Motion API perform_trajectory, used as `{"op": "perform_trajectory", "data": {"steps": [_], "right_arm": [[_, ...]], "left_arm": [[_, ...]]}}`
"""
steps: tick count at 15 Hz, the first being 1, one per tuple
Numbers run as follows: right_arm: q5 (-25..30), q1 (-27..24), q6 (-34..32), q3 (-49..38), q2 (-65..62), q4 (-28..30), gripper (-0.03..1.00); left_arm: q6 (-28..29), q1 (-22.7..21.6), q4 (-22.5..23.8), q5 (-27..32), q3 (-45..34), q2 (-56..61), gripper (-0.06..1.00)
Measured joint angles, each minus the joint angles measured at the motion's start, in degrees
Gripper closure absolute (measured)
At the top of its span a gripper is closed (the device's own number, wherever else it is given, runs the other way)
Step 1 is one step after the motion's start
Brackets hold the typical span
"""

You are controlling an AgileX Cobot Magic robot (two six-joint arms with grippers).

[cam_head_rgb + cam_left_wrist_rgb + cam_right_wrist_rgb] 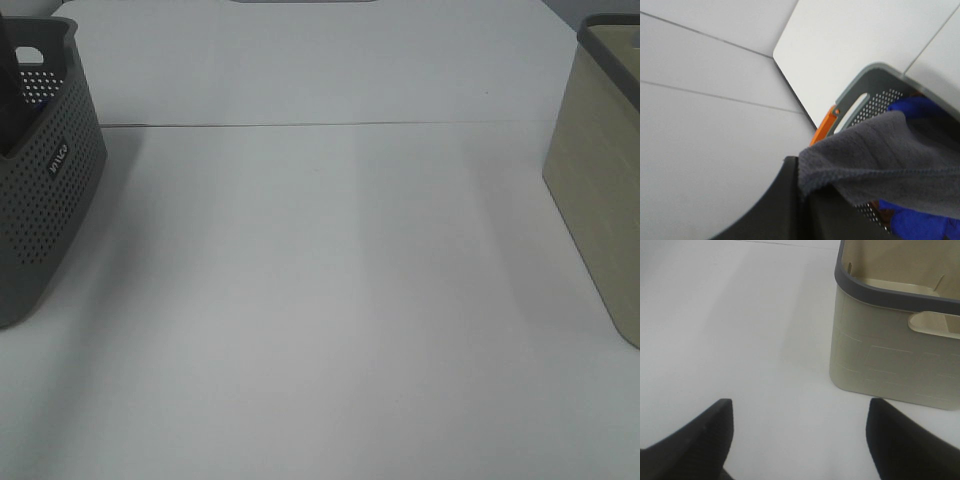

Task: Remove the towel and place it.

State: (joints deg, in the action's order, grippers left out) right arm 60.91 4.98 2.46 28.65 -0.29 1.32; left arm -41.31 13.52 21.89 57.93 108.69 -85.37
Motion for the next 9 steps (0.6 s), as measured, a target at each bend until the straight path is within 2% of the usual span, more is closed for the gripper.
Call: {"op": "perform_trajectory", "data": {"steps": [2, 3, 7, 9], "right_arm": [[0.00, 0.00, 0.00, 0.00, 0.00, 0.00, 0.24], [0.00, 0.00, 0.00, 0.00, 0.00, 0.00, 0.24], [-0.29, 0.00, 0.06, 0.17, 0.63, -0.46, 0.24], [-4.98, 0.00, 4.87, 0.97, 5.61, -5.21, 0.24]], "left_arm": [[0.00, 6.25, 1.15, 0.06, 2.98, 0.00, 0.94], [0.00, 8.02, 1.49, 0.06, 3.50, 0.06, 0.94], [-0.17, 19.71, 3.09, 0.29, 3.90, 0.29, 0.94], [-0.17, 24.58, 3.44, 0.34, 3.90, -0.17, 0.94]]}}
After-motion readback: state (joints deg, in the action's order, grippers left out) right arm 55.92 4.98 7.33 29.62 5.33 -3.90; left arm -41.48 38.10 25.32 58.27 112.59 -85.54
